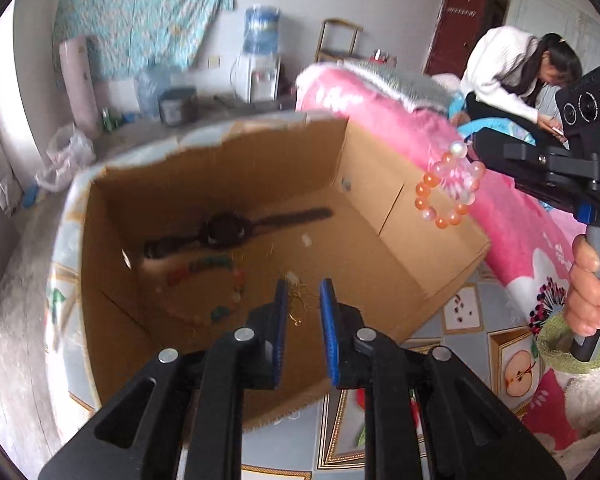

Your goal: Organize jewelry

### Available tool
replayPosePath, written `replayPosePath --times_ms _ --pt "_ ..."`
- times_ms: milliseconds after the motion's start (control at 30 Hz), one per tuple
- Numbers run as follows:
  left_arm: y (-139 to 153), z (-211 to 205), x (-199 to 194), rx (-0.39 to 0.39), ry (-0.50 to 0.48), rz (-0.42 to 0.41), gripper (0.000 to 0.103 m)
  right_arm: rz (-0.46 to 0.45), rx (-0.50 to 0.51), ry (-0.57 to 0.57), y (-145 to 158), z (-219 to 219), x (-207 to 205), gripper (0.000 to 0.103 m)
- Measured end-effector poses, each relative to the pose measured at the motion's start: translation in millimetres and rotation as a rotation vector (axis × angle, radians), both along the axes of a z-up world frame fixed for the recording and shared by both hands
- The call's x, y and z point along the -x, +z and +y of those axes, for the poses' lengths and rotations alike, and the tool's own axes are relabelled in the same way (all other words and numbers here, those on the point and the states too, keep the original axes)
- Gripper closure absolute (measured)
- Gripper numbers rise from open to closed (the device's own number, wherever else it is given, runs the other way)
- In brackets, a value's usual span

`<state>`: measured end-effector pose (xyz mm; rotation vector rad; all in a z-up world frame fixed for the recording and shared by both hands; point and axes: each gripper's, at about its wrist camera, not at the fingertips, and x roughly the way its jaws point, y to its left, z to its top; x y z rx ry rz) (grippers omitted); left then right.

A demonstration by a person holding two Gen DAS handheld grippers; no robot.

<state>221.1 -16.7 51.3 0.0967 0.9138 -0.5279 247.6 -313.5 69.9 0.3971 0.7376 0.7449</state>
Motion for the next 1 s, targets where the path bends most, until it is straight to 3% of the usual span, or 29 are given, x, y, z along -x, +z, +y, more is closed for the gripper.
replayPosePath --times_ms 167,333,400,600,767,867,1000 --pt "-21 -7 -13 -0.018 -0.002 0.087 0.087 0.118 0.098 0.043 -31 10 -21 0.096" --pt "-26 -6 -16 -0.022 0.011 0.102 0.082 0.221 0.219 0.068 -47 19 -31 0.092" --pt "-25 -4 -14 -0.025 0.024 0.093 0.073 0.205 0.239 0.049 -39 18 -29 0.088" --pt "-16 2 -5 -0.014 0.051 0.057 0.066 0.152 0.234 -0.044 -12 0 -16 0.085" --pt "1 11 17 0.003 0.078 -0.013 0.057 0.094 0.226 -0.129 3 -10 7 0.075" --pt "10 18 31 0.001 0.106 -0.034 0.049 0.074 0.219 -0.171 8 -12 22 0.066" --pt "21 31 49 -0.017 0.168 -0.083 0.036 0.024 0.257 -0.244 14 -12 43 0.042"
